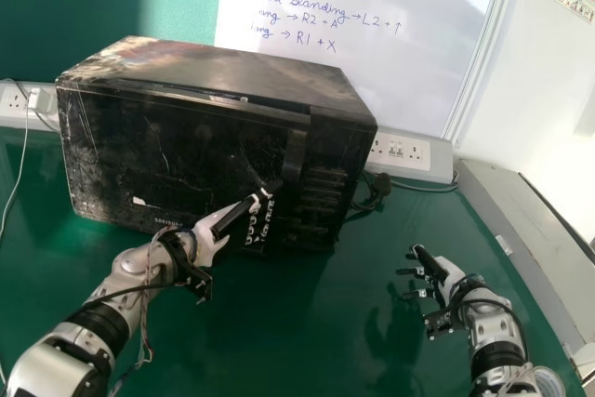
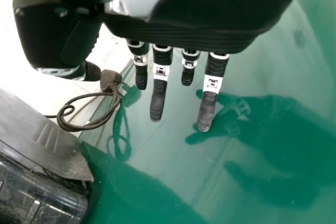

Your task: Open the door of oven

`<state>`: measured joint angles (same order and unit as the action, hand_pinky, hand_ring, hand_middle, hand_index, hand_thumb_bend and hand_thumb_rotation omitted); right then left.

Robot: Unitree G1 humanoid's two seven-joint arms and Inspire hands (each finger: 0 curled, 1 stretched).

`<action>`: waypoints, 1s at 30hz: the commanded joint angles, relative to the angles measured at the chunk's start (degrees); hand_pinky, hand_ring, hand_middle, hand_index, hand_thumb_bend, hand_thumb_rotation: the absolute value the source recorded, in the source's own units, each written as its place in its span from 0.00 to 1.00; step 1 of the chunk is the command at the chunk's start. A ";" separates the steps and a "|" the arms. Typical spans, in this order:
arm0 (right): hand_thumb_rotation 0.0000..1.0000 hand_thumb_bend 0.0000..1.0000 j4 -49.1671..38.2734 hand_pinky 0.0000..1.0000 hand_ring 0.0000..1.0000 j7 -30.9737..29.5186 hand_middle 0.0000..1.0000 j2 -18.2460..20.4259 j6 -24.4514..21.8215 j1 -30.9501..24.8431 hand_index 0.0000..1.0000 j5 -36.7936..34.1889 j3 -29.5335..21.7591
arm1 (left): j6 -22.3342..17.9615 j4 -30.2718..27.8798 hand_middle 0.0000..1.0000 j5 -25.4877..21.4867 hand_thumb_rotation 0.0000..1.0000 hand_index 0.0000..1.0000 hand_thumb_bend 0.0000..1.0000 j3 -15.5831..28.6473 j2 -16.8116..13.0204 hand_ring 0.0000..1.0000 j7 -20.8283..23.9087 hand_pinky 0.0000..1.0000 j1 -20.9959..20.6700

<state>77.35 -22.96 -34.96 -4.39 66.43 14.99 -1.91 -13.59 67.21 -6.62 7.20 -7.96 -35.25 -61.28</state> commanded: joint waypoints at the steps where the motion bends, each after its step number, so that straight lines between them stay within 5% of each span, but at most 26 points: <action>1: 0.50 0.52 0.26 0.64 0.67 -0.32 0.73 -0.15 -0.10 0.04 0.95 -0.15 0.09 | 0.32 0.34 0.97 -0.59 0.93 1.00 0.98 0.07 1.38 0.65 -1.66 0.39 -1.27; 4: 0.47 0.56 0.23 0.64 0.64 -0.03 0.68 -0.13 -0.40 0.06 0.95 -0.50 -0.27 | 0.35 0.61 0.94 -0.50 0.92 1.00 1.00 0.23 1.47 0.58 -2.02 0.33 -1.42; 11: 0.47 0.57 0.15 0.66 0.68 -0.11 0.72 -0.21 -0.01 0.16 0.95 0.07 0.54 | 0.39 1.38 0.88 -0.41 0.91 1.00 1.00 0.52 1.44 0.47 -2.34 0.22 -1.72; 20: 0.48 0.52 0.21 0.72 0.69 0.36 0.71 -0.03 -0.71 0.32 0.95 0.38 0.95 | 0.61 1.07 0.81 -0.04 0.94 0.89 1.00 -0.30 0.44 0.46 -7.45 0.21 -2.02; 27: 0.49 0.54 0.21 0.67 0.68 0.04 0.72 -0.11 -0.41 0.17 0.94 -0.14 0.47 | 0.15 1.39 0.72 0.39 0.98 0.81 1.00 -0.84 -0.19 0.40 -12.23 0.19 -2.30; 30: 0.50 0.55 0.14 0.84 0.72 -0.09 0.73 -0.20 0.22 0.06 0.95 0.22 0.84 | 1.37 1.48 0.68 0.11 0.97 0.81 0.99 -0.64 -0.30 0.34 -13.84 0.17 -2.57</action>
<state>77.33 -22.79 -34.94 -4.40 66.55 15.07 -1.40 -12.95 68.23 -6.58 7.33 -9.46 -46.94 -62.01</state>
